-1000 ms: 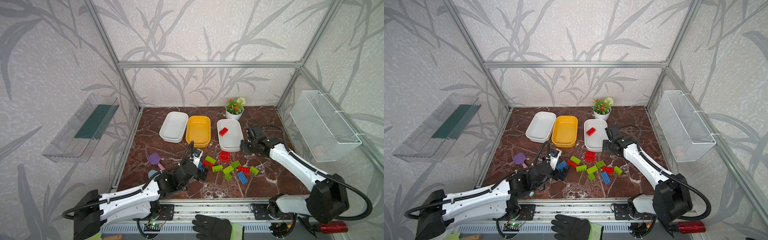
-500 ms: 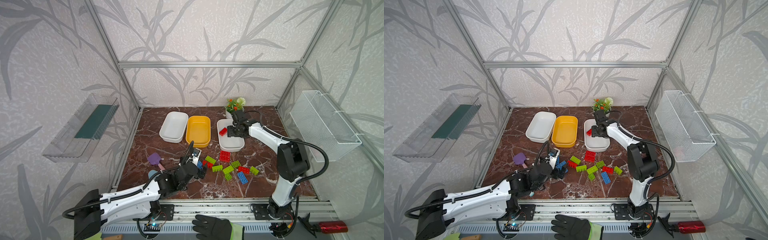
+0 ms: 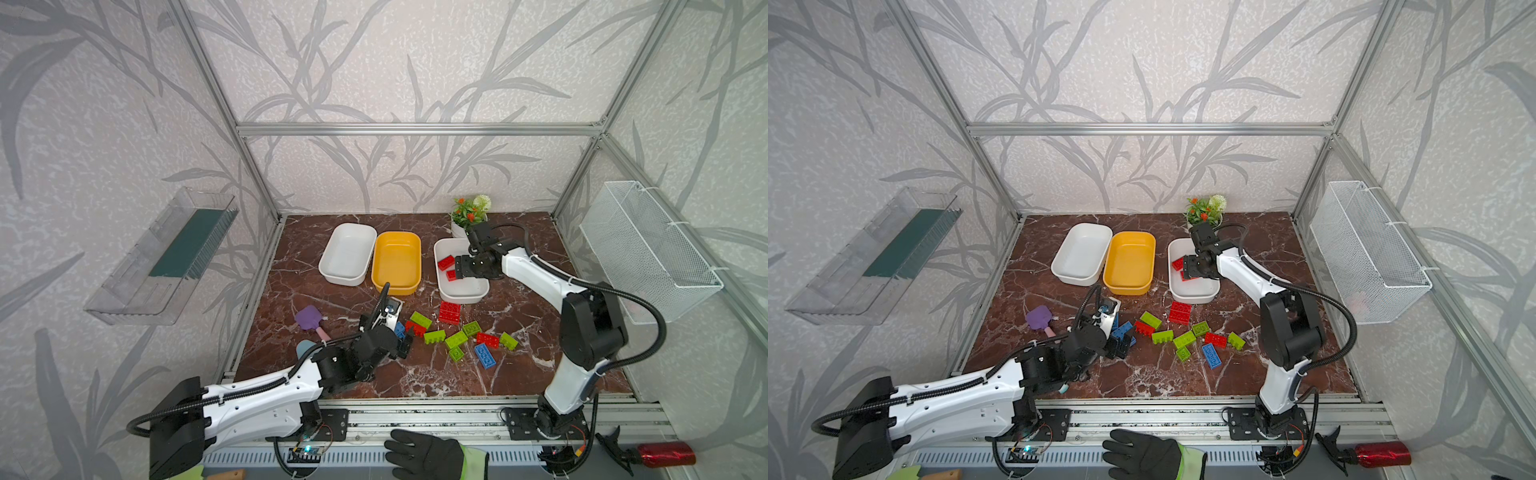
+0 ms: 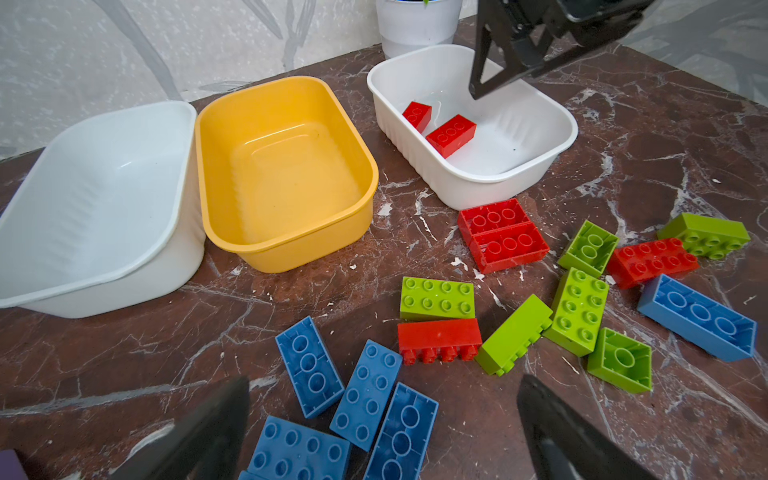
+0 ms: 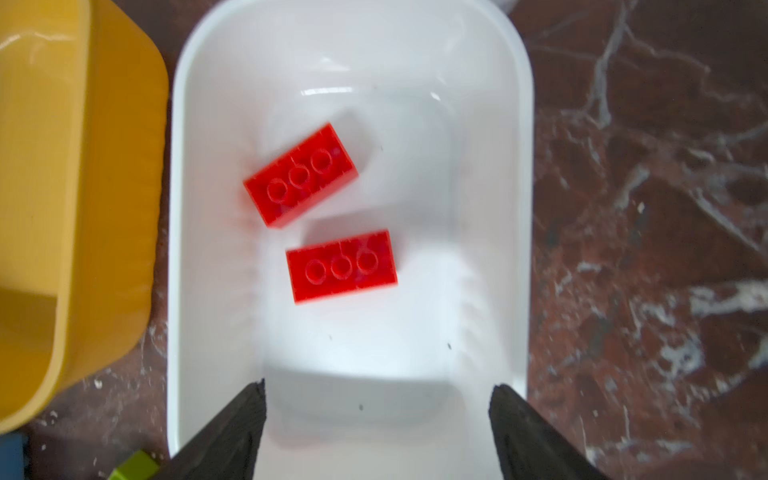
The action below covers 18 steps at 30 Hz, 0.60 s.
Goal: Sort the legos into containers by color
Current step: 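Carry the red brick with the right gripper and release it into the white tray, then lower the right gripper and grasp a lime-green brick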
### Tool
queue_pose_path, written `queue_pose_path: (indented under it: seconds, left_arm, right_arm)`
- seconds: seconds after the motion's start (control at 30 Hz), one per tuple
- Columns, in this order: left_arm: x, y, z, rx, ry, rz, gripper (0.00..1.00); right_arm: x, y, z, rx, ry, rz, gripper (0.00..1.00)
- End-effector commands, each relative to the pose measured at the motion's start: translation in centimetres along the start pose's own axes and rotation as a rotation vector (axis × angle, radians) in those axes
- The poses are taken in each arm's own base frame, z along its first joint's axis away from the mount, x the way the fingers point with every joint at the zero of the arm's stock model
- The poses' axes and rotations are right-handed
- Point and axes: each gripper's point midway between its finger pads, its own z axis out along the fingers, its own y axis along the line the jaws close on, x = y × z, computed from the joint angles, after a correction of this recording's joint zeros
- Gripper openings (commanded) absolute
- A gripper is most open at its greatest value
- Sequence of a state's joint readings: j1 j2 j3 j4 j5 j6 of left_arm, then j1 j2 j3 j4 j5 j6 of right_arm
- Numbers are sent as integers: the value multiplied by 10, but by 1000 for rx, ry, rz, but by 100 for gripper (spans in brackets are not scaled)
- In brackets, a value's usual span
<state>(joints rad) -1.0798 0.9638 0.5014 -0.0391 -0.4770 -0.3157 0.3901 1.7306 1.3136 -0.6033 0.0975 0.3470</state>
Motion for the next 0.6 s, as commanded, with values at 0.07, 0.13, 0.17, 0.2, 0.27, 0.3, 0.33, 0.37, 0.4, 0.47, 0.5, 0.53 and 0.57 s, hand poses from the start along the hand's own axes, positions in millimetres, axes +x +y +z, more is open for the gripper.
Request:
queue_pose_path:
  seconds: [0.07,0.13,0.17,0.2,0.27,0.3,0.33,0.37,0.4,0.47,0.5,0.53,0.57]
  left_arm:
    - [-1,-10,-4,74,-18,-43,99]
    - [1,-13,-4,92,-12,-46,99]
    - [2,-15,-4,100,-9,-48,99]
    - [3,-16,-4,109,-7,-52,99]
    - [4,-19,-4,127,-2,-63,99]
    - [4,-20,-4,134,0,-68,99]
    - [5,-21,-5,142,2,-74,99]
    - [5,-22,-6,149,2,-81,99]
    - [6,-22,-6,152,1,-87,99]
    - [7,-22,-6,155,3,-94,99]
    - [8,-23,-7,159,6,-97,99]
    - [9,-22,-7,158,7,-99,99]
    - [9,-22,-8,159,7,-102,99]
  right_arm:
    - [60,-24,-25,36,44,38,85]
    - [84,-26,-30,29,62,44,85]
    - [94,-27,-33,29,72,43,85]
    - [102,-29,-37,38,77,43,85]
    - [118,-33,-43,56,87,46,85]
    - [125,-34,-44,60,89,48,85]
    - [131,-37,-46,68,90,54,85]
    - [136,-43,-47,89,92,62,85]
    - [142,-50,-47,114,92,63,85]
    - [150,-60,-48,146,88,86,85]
    - [154,-62,-49,155,87,96,85]
    - [157,-66,-49,165,81,110,85]
    - [160,-69,-49,175,75,123,85]
